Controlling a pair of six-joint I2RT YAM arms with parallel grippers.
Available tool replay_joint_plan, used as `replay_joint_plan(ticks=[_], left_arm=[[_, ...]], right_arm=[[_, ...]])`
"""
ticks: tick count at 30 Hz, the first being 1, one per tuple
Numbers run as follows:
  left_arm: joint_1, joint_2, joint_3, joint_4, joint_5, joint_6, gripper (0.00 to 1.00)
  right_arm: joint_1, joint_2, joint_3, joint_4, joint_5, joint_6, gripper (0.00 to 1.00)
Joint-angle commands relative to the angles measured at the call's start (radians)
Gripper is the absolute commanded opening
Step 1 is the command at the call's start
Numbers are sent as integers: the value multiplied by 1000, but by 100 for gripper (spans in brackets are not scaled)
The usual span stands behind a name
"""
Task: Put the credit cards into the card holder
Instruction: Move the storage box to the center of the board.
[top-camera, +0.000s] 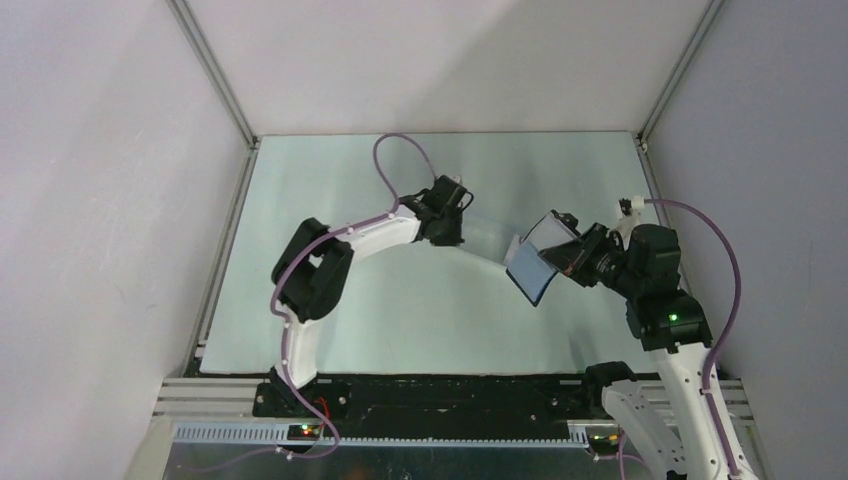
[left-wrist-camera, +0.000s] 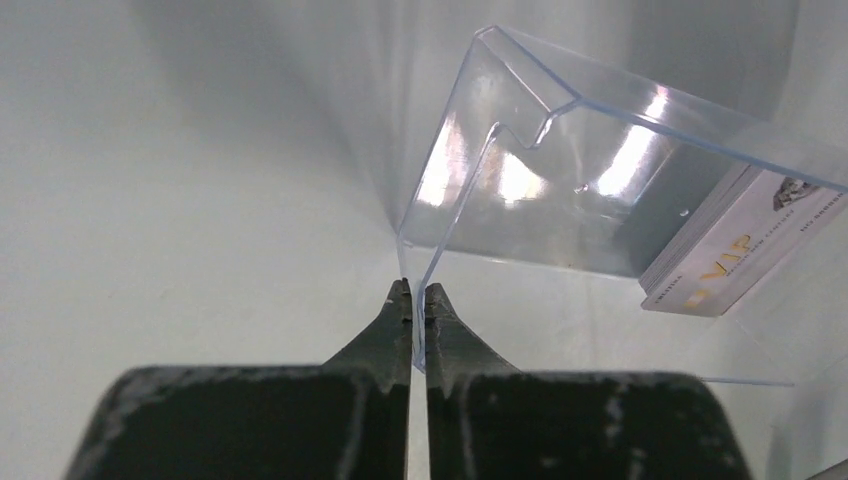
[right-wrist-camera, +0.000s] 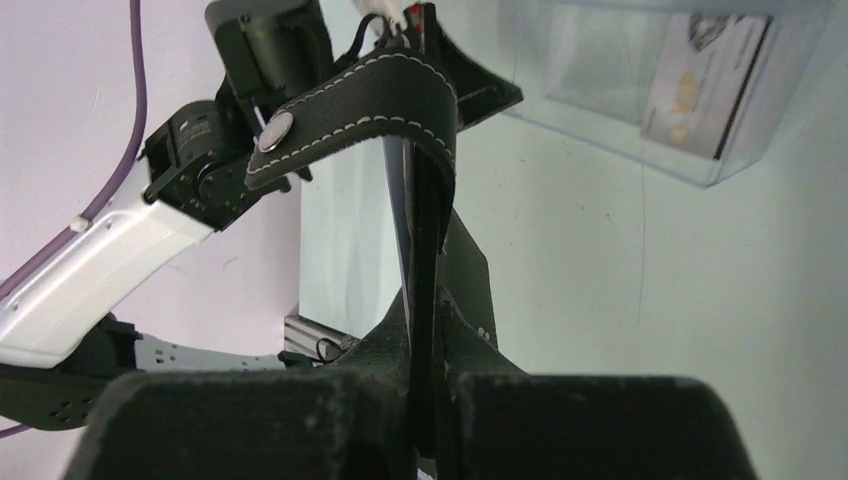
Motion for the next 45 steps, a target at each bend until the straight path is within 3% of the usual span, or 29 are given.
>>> replay_joint_plan(ticks=[1,13,21,28,36,38,40,45], left_arm=[[23,-156,-115,-10,-56,-89,0],[115,-508,-508,-29,-57,-246,0],[168,-627,-618,-86,-78,-280,0],[201,-631,-630,-103,-63,-271,3],[213,-644,-618,-103,-29,-234,37],[212,-647,-594,-103,-13,-197,54],[213,-662,-584,-105,-6,-161,65],[213,-747,-572,-131,-30,-115,79]], right_arm=[[-3,13,-1,88,-43,13,0],[3,68,-107,240,-98,89,0],[35,171,-195,368,-82,132,0],[65,231,-265,445,-21,153,0],[62,224,-379,531,136,232,0],[60,227,-404,555,158,252,0],[58,232,-424,571,179,271,0],[58,230,-470,619,238,344,0]])
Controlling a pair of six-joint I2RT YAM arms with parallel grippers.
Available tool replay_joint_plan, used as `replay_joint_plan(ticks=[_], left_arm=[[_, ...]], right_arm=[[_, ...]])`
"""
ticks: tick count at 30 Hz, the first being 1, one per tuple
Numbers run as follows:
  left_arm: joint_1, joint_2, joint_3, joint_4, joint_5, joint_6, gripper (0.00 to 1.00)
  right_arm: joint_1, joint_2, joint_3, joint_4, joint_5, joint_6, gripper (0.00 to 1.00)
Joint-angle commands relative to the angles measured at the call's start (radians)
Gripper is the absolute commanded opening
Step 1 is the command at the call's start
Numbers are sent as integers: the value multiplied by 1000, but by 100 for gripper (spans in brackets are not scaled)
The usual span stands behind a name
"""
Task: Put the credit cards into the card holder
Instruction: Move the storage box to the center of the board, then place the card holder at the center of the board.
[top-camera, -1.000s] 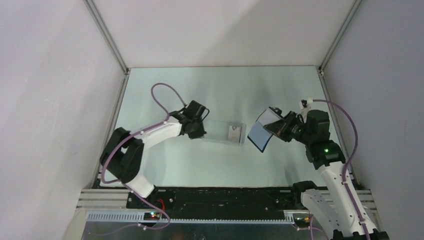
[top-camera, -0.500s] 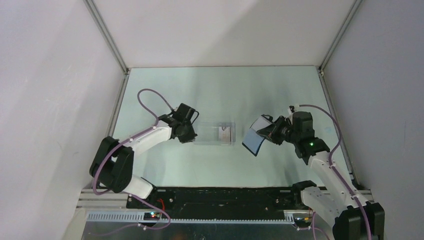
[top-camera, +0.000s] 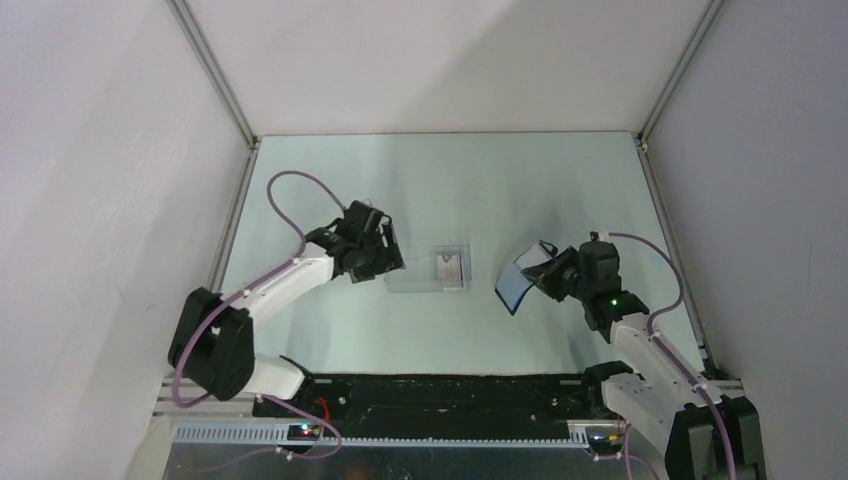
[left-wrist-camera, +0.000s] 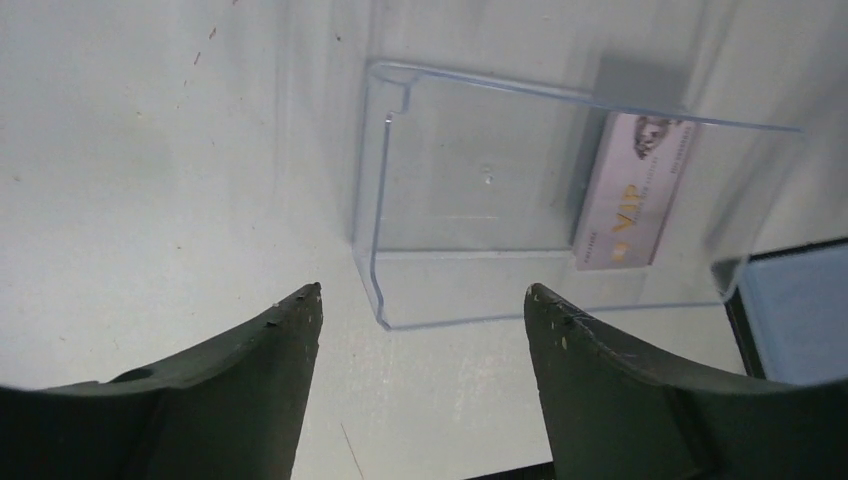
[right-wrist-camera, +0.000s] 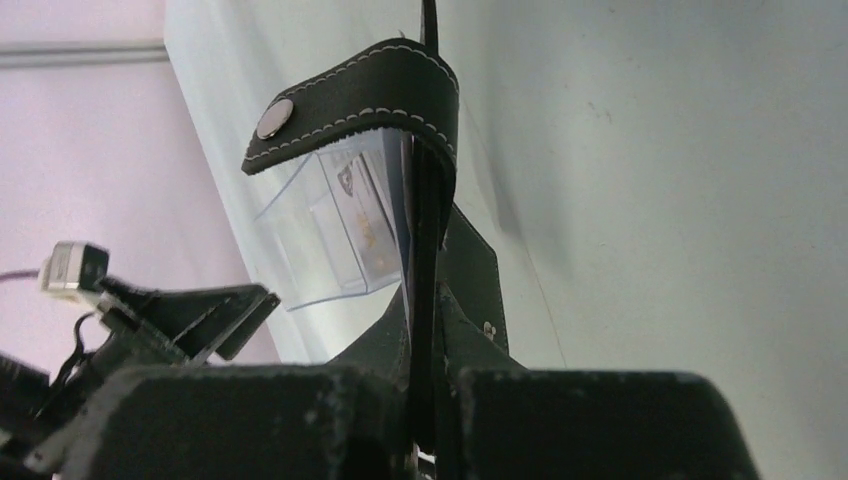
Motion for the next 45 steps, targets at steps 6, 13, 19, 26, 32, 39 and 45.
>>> replay_joint_plan(ticks=[6,13,19,26,32,39,45], left_arm=[[6,-200,71,-20,-21,104,81],[6,-211,96,-28,-10,136,82],[5,-202,107,-28,-3,141,82],[6,-190,122,-29,13,148,84],[6,-158,134,-29,40,155,84],[6,-97,149,-28,108,173,84],[6,-44,171,-28,160,189,84]], right_arm=[[2,-20,-94,179,172,193,3],[12,-79,-87,-3,180,260,30],[11,-256,-74,-222,206,334,70],[-25,-398,-46,-439,141,380,92],[-26,-420,-5,-489,83,355,95],[-11,-415,81,-535,122,280,95],[0,-293,134,-456,95,119,94]])
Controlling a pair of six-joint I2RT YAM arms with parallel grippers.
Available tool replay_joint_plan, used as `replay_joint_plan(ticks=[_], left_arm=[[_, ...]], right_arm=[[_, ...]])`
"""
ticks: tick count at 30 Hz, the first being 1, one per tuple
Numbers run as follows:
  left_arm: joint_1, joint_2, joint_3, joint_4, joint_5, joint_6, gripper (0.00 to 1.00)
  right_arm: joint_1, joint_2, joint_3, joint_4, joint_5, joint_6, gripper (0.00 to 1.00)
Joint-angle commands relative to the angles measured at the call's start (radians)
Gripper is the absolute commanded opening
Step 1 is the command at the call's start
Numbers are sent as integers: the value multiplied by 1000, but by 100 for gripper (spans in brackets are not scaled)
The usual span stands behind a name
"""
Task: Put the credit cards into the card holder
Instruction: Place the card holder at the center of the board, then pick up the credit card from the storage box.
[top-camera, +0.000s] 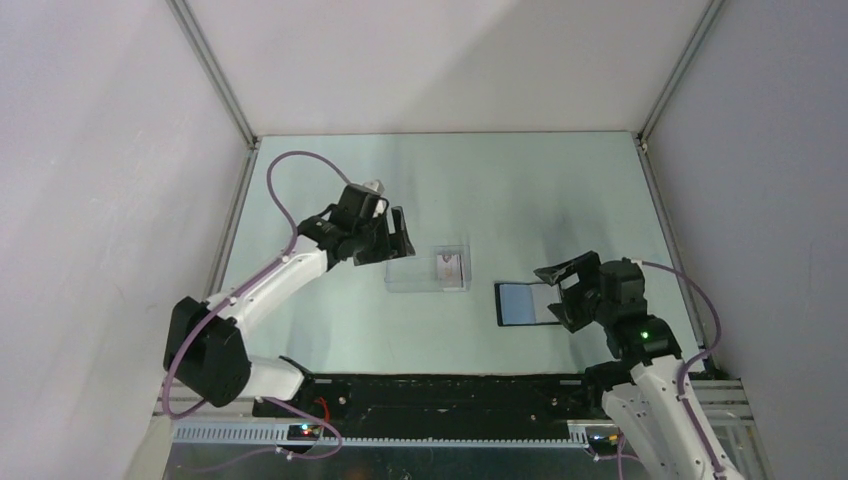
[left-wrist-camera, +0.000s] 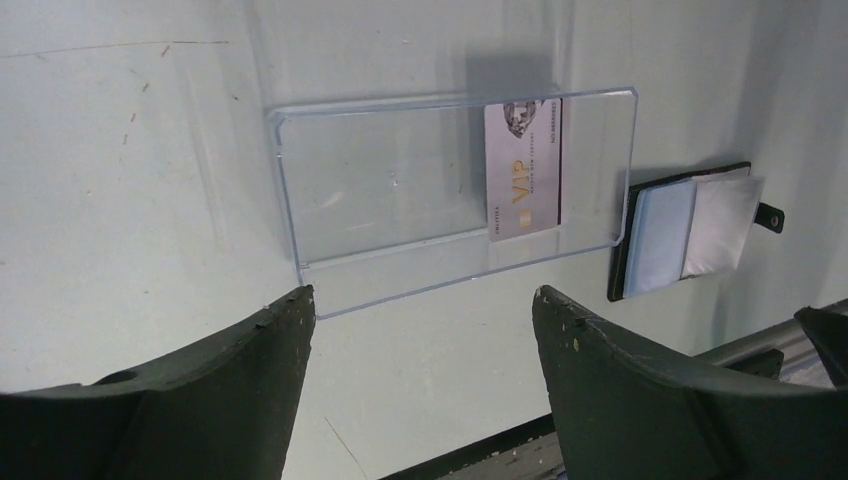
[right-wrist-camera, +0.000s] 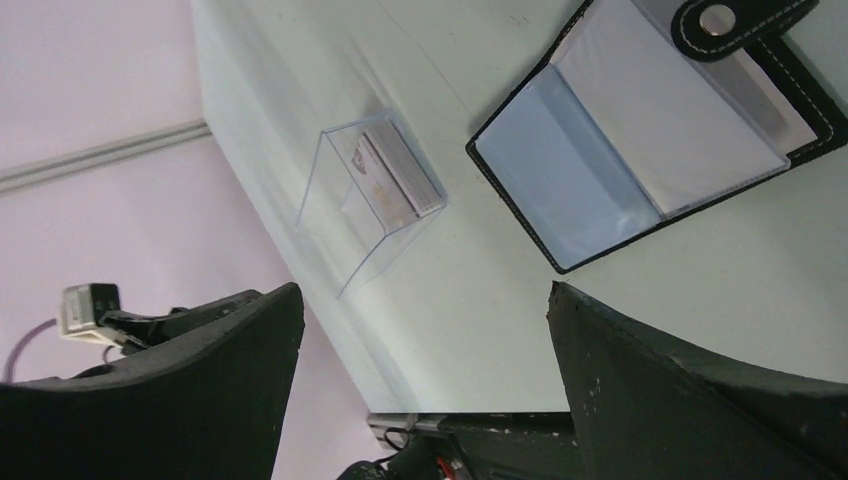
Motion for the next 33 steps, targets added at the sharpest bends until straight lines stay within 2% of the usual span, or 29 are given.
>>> replay_joint_plan(ticks=[1,8,11,17,24,27,33], left_arm=[[6,43,61,10,66,37,84],[5,156,119,36,176,28,80],[6,229,145,56,227,25,74],[6,336,179,87,277,8,63],[2,424,173,126,297,-14,57],[-2,449,169,145,299,-26,54],[-24,492,183,166,303,-32,47]], right_arm=[[22,129,78,78,-34,-176,94],[125,526,296,160,-108,-442,90],[150,708,388,207,-170,-489,87],[169,952,498,300,-285,-539,76],[206,1153,612,292,-336,-580,64],[223,1191,620,302,-346,-585,60],[240,1236,632,298,-338,-598,45]])
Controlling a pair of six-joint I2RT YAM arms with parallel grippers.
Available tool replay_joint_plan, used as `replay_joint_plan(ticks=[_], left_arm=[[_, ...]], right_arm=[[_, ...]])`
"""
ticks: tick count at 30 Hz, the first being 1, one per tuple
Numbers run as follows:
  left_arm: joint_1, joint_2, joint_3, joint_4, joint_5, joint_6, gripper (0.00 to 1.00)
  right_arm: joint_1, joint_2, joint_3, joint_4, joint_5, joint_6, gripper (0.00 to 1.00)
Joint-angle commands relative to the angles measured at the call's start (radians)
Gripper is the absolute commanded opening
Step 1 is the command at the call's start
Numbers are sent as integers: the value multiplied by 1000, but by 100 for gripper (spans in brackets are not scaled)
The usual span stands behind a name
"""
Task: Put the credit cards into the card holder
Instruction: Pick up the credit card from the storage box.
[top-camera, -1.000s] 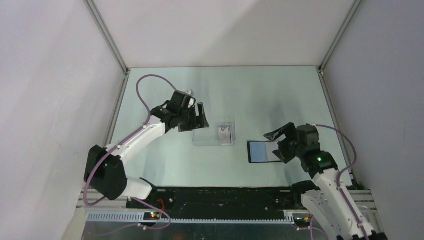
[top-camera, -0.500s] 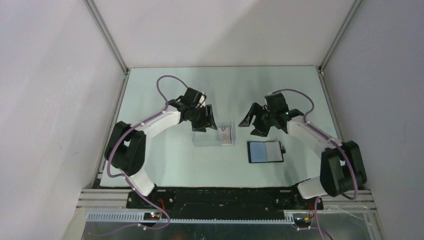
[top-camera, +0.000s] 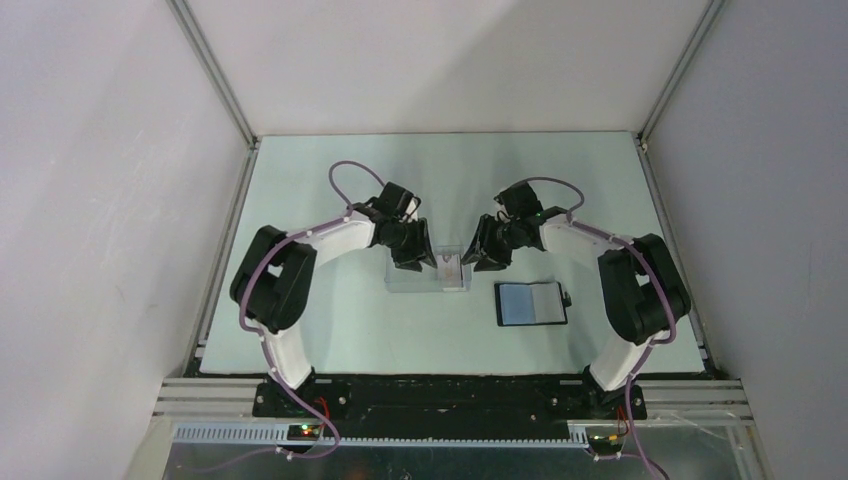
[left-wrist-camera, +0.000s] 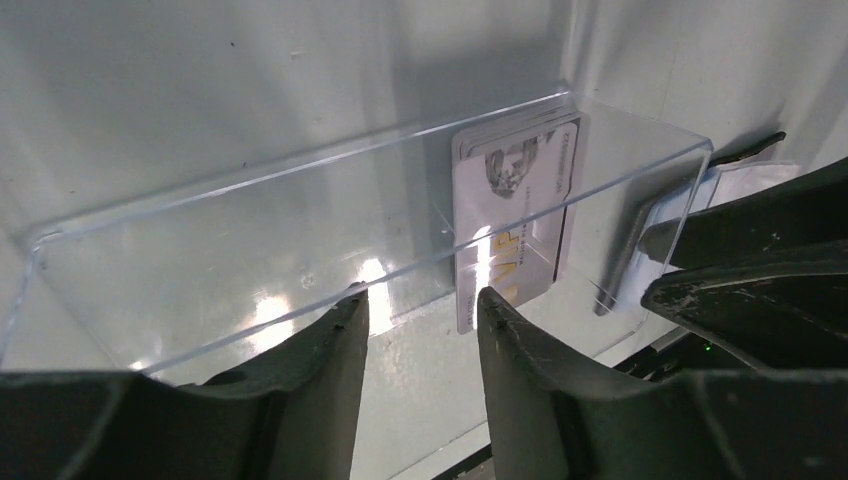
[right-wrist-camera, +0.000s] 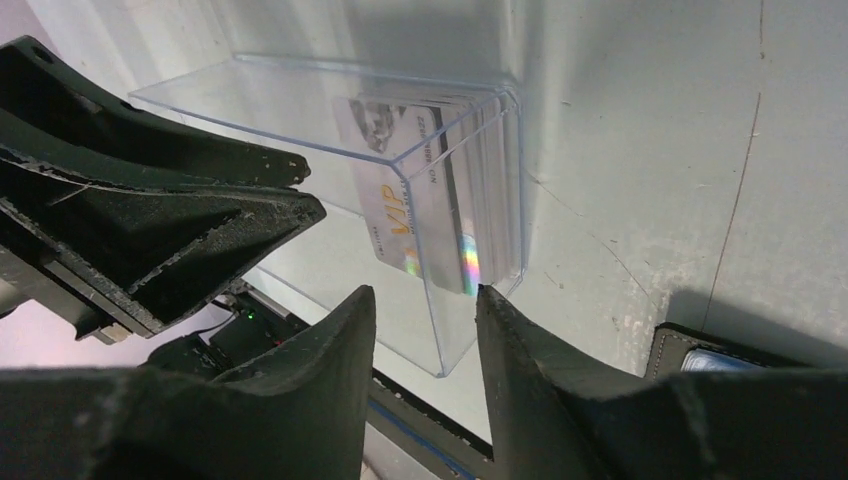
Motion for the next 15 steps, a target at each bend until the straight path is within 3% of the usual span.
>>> replay_joint_plan(ticks=[1,8,15], left_arm=[[-20,24,43,41,28,-19,45],[-45,61,71,51,24,-30,31],[-67,95,110,55,34,-37,22]], right_arm=[[11,22,48,10,-10,-35,43],[30,14,68,-19,18,-52,22],[46,9,70,-24,15,-45,11]])
